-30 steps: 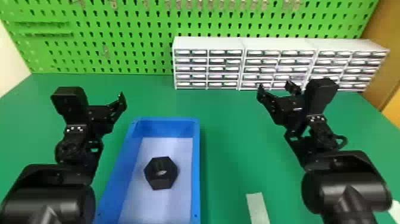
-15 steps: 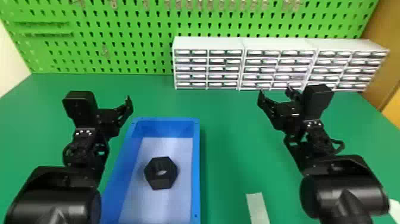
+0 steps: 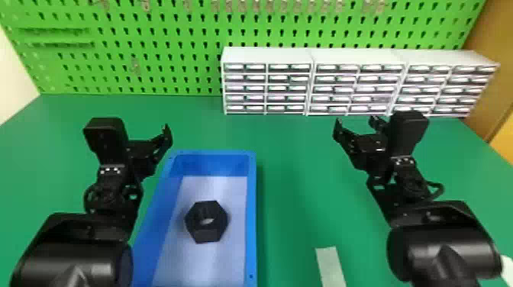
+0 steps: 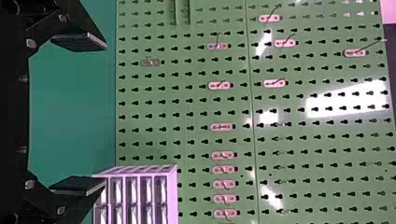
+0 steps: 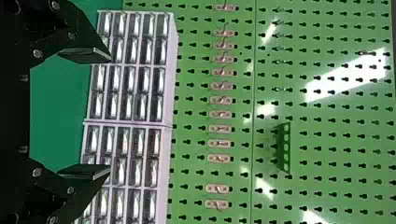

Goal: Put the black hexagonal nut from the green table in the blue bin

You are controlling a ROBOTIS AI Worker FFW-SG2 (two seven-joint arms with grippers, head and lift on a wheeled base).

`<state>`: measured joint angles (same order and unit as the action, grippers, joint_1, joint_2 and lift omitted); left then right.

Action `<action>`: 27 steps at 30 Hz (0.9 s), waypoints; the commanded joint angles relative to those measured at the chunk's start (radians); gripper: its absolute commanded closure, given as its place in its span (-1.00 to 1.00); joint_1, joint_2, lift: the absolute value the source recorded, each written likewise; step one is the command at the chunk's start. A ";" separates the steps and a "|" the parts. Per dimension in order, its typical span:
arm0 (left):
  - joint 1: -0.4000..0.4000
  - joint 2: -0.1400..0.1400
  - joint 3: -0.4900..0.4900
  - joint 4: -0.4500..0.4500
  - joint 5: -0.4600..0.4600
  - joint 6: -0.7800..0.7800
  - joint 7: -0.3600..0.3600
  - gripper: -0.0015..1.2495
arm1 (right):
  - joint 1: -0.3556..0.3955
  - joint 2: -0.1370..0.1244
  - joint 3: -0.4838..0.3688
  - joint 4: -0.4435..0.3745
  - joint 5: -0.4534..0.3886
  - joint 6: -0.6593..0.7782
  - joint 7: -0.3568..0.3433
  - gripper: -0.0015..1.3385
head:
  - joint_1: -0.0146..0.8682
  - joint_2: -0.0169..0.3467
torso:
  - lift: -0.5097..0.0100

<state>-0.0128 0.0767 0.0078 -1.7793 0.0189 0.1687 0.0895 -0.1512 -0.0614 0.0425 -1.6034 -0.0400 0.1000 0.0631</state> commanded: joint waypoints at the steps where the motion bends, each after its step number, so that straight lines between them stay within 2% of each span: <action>1: 0.002 0.000 0.001 0.001 0.003 0.000 0.003 -0.60 | 0.002 0.002 -0.004 0.000 -0.003 0.000 0.000 -0.35 | 0.59 -0.63 | 0.59; 27: -0.007 0.000 -0.011 0.023 0.016 0.000 0.026 -0.60 | 0.018 0.026 -0.044 -0.004 -0.008 -0.005 -0.002 -0.35 | 0.59 -0.63 | 0.59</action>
<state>-0.0184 0.0767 -0.0009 -1.7599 0.0307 0.1690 0.1117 -0.1363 -0.0393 0.0051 -1.6077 -0.0479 0.0945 0.0614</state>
